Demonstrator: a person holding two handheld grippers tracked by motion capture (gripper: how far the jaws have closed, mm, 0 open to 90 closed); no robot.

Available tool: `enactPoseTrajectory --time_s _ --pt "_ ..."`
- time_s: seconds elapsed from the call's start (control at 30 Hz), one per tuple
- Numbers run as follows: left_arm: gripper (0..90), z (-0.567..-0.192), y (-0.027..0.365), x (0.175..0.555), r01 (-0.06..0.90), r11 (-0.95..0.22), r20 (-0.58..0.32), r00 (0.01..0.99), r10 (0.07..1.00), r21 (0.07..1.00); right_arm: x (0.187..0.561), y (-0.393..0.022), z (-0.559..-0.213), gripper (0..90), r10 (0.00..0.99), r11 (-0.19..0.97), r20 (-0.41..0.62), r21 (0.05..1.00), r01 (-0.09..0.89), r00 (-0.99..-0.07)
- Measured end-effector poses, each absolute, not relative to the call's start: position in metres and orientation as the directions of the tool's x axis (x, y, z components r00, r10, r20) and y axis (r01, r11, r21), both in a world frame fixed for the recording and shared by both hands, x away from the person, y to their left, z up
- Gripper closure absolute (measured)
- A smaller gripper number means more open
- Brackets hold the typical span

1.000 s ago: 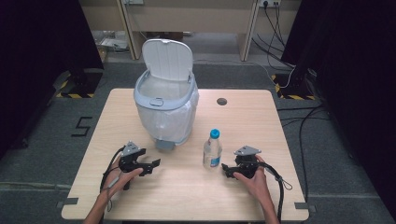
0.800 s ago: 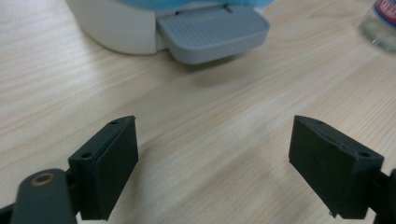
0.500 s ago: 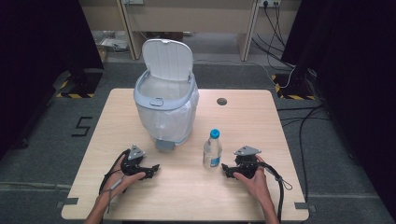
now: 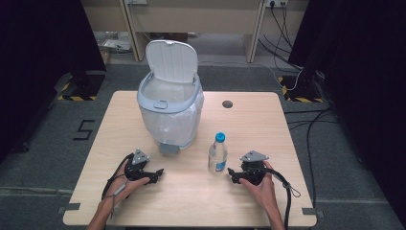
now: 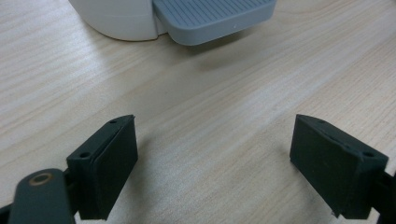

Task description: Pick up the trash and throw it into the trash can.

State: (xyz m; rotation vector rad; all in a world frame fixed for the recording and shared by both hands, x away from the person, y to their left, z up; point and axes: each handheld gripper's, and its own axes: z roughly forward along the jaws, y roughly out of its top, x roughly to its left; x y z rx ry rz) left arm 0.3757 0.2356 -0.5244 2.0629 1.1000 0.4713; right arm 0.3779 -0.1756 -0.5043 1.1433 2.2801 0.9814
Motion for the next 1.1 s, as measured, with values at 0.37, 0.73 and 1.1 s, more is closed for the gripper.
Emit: enactPoseTrajectory --time_s 0.37,0.73,1.1 --pt "13.8 -0.524 0.236 0.376 0.553 -0.359 -0.022 0.565 0.825 0.751 0.346 -0.184 -0.482 16.5 0.797 0.335 0.022 0.814 0.474 -0.603" --pt "13.9 -0.524 0.236 0.376 0.554 -0.359 -0.022 0.565 0.825 0.752 0.337 -0.17 -0.468 16.3 0.743 0.324 0.038 0.853 0.408 -0.668" --pt "13.9 -0.524 0.236 0.376 0.554 -0.359 -0.022 0.564 0.825 0.751 0.34 -0.157 -0.461 16.4 0.731 0.321 0.01 0.878 0.356 -0.683"
